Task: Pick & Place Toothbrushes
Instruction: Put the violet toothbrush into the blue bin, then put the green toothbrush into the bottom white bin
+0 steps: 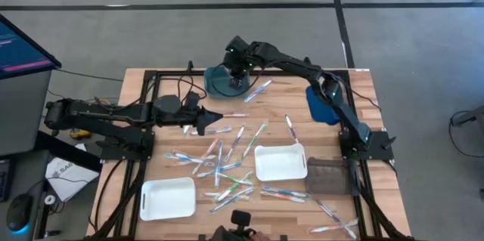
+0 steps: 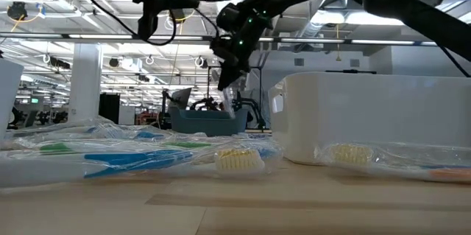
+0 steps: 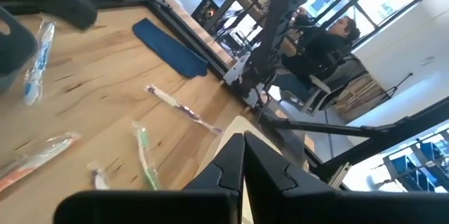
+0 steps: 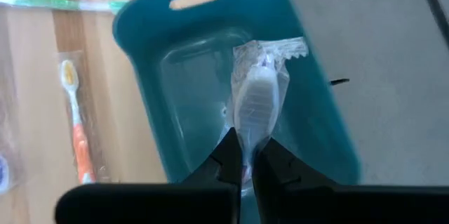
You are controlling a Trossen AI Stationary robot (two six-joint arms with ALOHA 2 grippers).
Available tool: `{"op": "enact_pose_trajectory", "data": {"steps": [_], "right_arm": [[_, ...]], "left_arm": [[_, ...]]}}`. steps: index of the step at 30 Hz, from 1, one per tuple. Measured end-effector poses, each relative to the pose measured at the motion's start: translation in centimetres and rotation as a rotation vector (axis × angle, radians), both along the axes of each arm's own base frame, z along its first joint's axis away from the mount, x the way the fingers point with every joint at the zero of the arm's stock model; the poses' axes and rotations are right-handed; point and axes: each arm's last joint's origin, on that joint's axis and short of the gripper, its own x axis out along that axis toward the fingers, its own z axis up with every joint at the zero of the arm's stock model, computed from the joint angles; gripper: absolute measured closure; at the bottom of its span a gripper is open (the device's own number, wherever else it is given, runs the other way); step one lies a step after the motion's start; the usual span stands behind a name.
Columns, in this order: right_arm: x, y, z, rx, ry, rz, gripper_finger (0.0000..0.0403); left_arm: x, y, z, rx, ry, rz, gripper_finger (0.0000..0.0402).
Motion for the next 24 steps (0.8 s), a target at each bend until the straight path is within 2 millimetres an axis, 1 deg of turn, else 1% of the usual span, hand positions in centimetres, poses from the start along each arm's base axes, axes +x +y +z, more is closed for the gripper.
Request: {"op": "enact_pose_trajectory", "data": {"steps": [4, 8, 13, 24], "right_arm": [[0.29, -0.08, -1.09, 0.009, 0.024, -0.011, 0.0394], [0.33, -0.18, -1.17, 0.008, 0.021, -0.027, 0.0378], [0.59, -0.37, -1.06, -0.02, -0.005, -0.013, 0.0336], [0.74, -0.41, -0.98, -0.025, -0.022, -0.017, 0.0251]], "left_arm": [[0.07, -0.05, 0.3, -0.002, -0.033, -0.002, 0.0398], [0.11, -0.28, 0.45, -0.002, -0.048, -0.015, 0.0398], [0.13, -0.56, 0.48, -0.002, -0.052, -0.027, 0.0398], [0.13, -0.55, 0.49, -0.002, -0.052, -0.026, 0.0398]]}}
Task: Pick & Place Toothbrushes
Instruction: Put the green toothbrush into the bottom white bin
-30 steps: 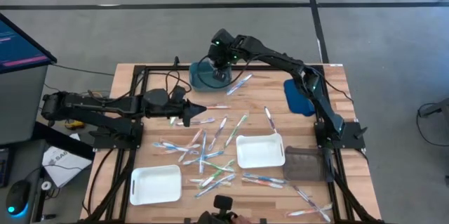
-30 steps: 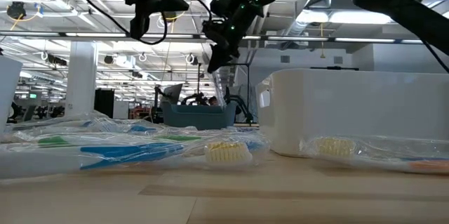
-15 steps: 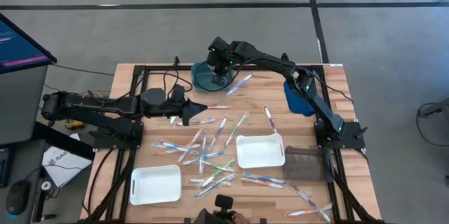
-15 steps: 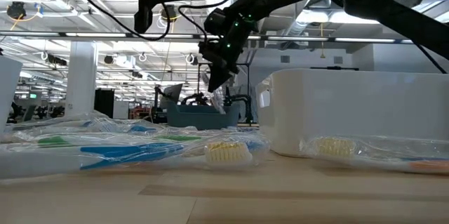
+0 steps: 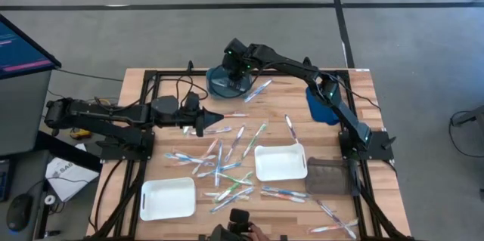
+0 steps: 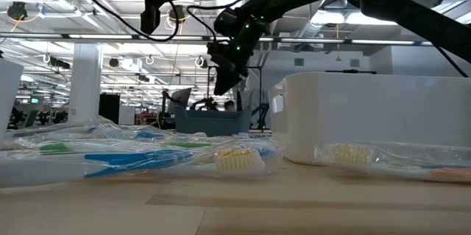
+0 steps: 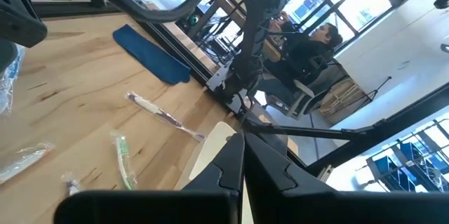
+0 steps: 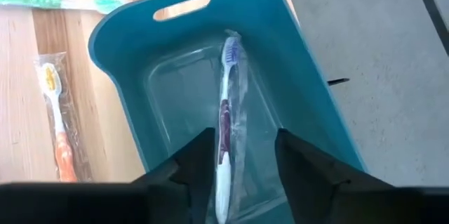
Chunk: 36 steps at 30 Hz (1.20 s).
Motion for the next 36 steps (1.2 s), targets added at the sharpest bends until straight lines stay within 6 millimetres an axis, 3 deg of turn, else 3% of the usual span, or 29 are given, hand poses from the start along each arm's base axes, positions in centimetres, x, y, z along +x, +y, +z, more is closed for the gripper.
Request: {"op": "enact_pose_trajectory", "data": {"steps": [10, 22, 31, 36], "right_arm": [[0.0, 0.0, 0.0, 0.01, -0.003, -0.014, 0.0201], [-1.1, 1.1, 1.0, 0.085, 0.059, -0.064, 0.0199], [-3.2, 3.3, 1.6, 0.187, 0.269, -0.048, 0.0209], [-4.8, 4.8, 1.2, 0.313, 0.45, -0.145, 0.0211]], "left_arm": [[0.0, 0.2, 0.1, 0.001, -0.014, 0.014, 0.0398], [0.1, 0.2, 1.9, 0.012, -0.196, 0.012, 0.0398], [-0.5, 0.3, 3.0, 0.083, -0.264, 0.011, 0.0398], [-0.5, 0.2, 3.1, 0.115, -0.265, -0.026, 0.0398]]}}
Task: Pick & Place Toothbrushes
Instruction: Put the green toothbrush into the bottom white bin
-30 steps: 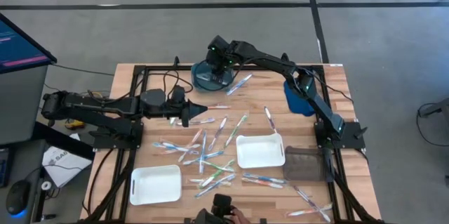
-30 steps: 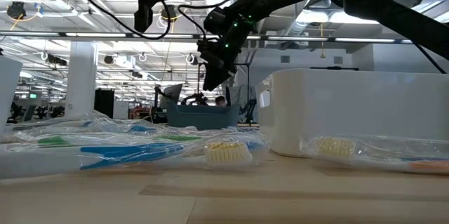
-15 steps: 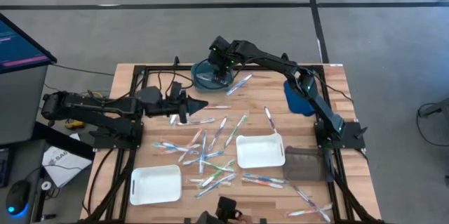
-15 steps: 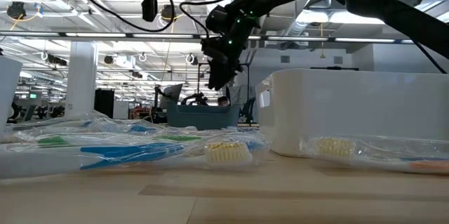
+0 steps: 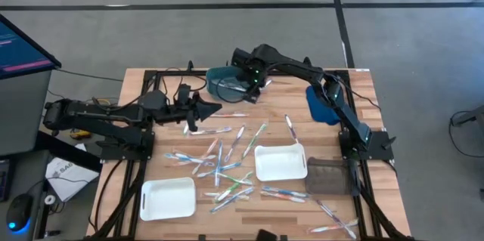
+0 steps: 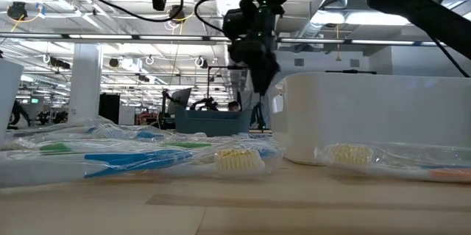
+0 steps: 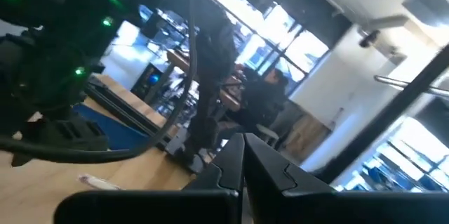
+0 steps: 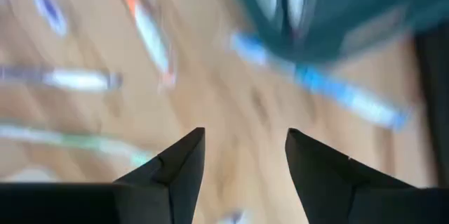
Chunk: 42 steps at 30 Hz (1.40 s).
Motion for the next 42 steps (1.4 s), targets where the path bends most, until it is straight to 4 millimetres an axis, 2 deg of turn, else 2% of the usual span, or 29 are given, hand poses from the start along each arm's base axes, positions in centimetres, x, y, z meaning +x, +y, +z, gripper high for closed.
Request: {"op": "enact_pose_trajectory", "data": {"steps": [5, 11, 14, 22, 25, 35, 42], "right_arm": [[-0.1, 1.8, 0.7, 0.052, 0.033, -0.066, 0.021], [-0.9, 4.0, 4.5, 0.072, -0.07, -0.178, 0.0209], [-1.8, 5.2, 7.0, 0.061, -0.126, -0.195, 0.0211], [-5.9, 9.2, 14.9, 0.003, -0.365, -0.173, 0.0206], [-7.2, 10.7, 16.9, -0.036, -0.44, -0.188, 0.0207], [-10.7, 16.6, 20.9, -0.145, -0.558, -0.09, 0.0211], [-12.4, 18.7, 22.1, -0.196, -0.591, -0.049, 0.0206]], "left_arm": [[0.0, -0.4, -0.1, 0.001, 0.011, -0.139, 0.0398], [-0.1, -0.9, 0.0, -0.04, 0.003, -0.3, 0.0398], [-0.1, -0.9, 0.0, -0.055, 0.008, -0.334, 0.0398], [-0.1, -1.0, 0.1, -0.064, 0.003, -0.338, 0.0398], [-0.1, -1.0, 0.1, -0.064, 0.002, -0.338, 0.0398], [-0.1, -0.8, 0.1, -0.039, -0.006, -0.325, 0.0398], [-0.1, -0.8, 0.1, -0.055, -0.004, -0.328, 0.0398]]}}
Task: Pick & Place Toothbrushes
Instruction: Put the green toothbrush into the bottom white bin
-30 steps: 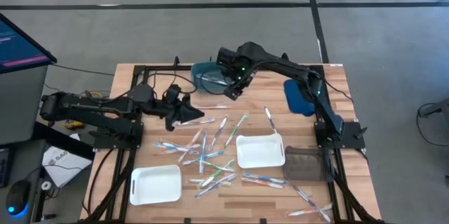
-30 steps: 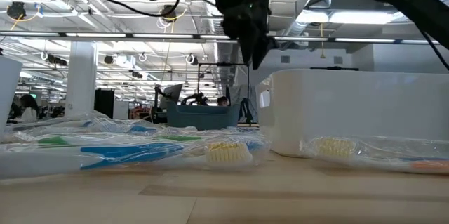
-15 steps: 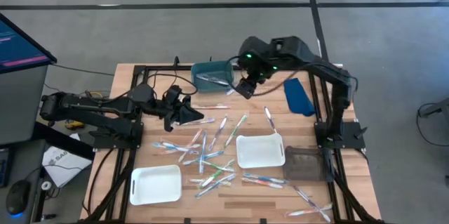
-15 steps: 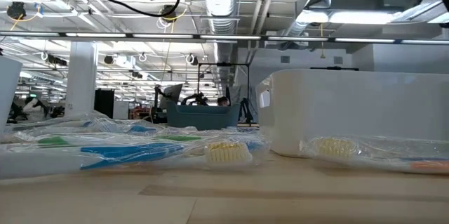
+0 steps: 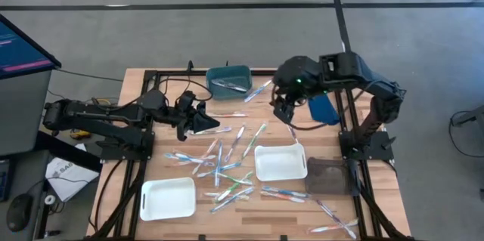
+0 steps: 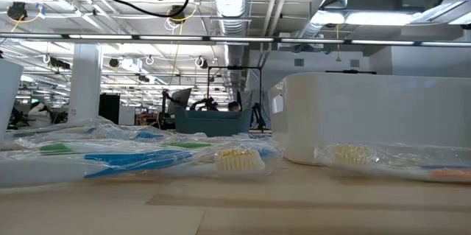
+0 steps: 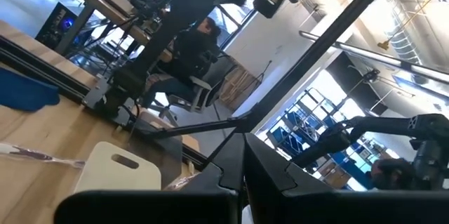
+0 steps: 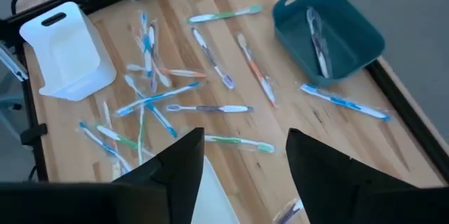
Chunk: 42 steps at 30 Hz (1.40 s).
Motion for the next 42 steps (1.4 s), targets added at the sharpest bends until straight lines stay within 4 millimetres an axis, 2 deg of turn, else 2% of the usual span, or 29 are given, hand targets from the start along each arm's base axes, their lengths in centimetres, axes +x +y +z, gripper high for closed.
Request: {"op": "enact_pose_trajectory", "data": {"steps": [8, 13, 18, 22, 29, 33, 37, 39, 42], "right_arm": [[-1.7, 1.6, 0.4, -0.028, 0.018, 0.023, 0.0211], [-4.1, 2.3, 0.3, -0.09, 0.021, 0.022, 0.0209], [-6.8, 2.3, -0.3, -0.089, -0.055, 0.025, 0.0206], [-8.9, 2.0, -1.7, -0.071, -0.154, 0.023, 0.0208], [-10.7, 2.0, -4.7, 0.034, -0.43, 0.041, 0.021], [-10.1, 2.3, -5.9, 0.103, -0.583, 0.028, 0.0207], [-9.1, 2.9, -6.4, 0.129, -0.693, 0.049, 0.0206], [-8.3, 3.4, -6.2, 0.166, -0.733, 0.047, 0.0208], [-7.5, 4.3, -6.5, 0.21, -0.741, 0.063, 0.021]], "left_arm": [[0.2, 0.1, -0.3, -0.013, 0.022, 0.034, 0.0398], [0.7, -0.2, -0.7, -0.012, 0.049, 0.03, 0.0398], [2.0, -1.0, 0.2, 0.005, 0.04, 0.039, 0.0399], [3.6, -1.0, 1.1, 0.037, 0.1, 0.085, 0.0399], [6.3, -0.9, 1.3, 0.16, 0.389, 0.146, 0.0399], [6.4, -0.4, -0.1, 0.196, 0.632, 0.185, 0.0399], [4.8, 1.2, -2.2, 0.19, 0.919, 0.275, 0.0399], [3.5, 2.2, -3.0, 0.157, 1.078, 0.393, 0.0399], [1.4, 3.9, -3.7, 0.011, 1.257, 0.633, 0.0399]]}}
